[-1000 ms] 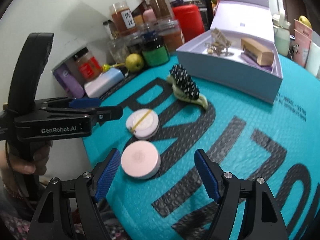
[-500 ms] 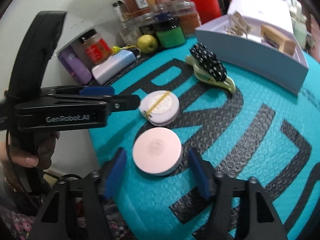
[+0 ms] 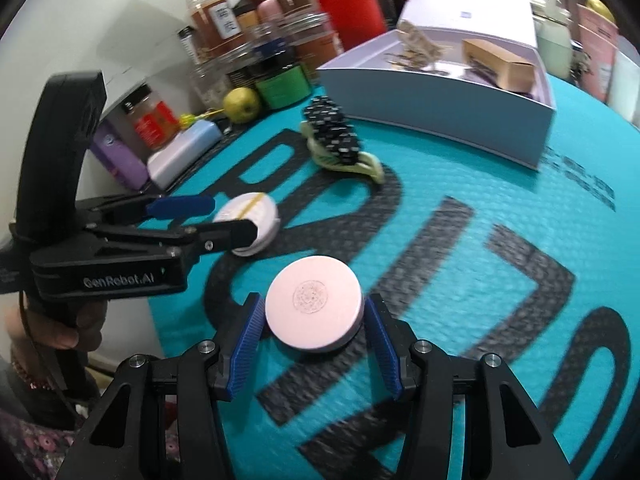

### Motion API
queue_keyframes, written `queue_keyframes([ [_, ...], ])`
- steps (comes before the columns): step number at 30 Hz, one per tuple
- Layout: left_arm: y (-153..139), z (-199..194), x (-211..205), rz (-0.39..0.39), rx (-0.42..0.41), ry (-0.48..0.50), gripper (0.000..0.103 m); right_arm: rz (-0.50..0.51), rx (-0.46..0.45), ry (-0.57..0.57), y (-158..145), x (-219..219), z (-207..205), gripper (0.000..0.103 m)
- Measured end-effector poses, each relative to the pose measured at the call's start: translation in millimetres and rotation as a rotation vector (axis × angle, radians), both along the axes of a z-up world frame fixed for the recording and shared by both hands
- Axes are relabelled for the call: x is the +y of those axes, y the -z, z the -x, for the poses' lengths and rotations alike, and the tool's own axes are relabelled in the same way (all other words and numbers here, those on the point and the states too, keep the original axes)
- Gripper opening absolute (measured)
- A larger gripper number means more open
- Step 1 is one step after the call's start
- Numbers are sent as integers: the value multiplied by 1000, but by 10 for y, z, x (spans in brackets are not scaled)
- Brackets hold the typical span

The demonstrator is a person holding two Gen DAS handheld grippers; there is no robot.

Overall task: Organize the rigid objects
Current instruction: 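Close the right tool on the pink compact while the left tool grasps the white compact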

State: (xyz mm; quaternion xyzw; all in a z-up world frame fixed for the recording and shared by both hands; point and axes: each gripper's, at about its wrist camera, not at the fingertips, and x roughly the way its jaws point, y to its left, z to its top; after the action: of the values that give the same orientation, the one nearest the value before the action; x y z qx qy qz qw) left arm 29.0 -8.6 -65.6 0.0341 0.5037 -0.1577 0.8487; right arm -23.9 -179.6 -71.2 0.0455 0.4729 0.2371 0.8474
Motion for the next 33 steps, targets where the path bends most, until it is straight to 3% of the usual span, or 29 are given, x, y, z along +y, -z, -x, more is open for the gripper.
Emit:
queue_keyframes([
  [6,61,50,-177,-89,-69,49,66,6,3,48,-8,-155,9,52],
  [13,87,52,-137,-26,-98,48,65,18,-5,62,2,-117,21,53],
  [16,92,93,-140,-40,-124,49,56,27,-10,55,2,-65,13,61],
  [18,87,109,-122,-32,-124,52,56,41,-18,48,3,-21,15,66],
  [25,63,184,-52,-5,-109,49,56,185,-92,28,40,165,67,67],
  [28,48,220,-17,18,-98,40,56,227,-116,37,38,186,67,51],
  [33,15,264,37,60,-79,21,56,166,-88,29,18,114,19,51],
])
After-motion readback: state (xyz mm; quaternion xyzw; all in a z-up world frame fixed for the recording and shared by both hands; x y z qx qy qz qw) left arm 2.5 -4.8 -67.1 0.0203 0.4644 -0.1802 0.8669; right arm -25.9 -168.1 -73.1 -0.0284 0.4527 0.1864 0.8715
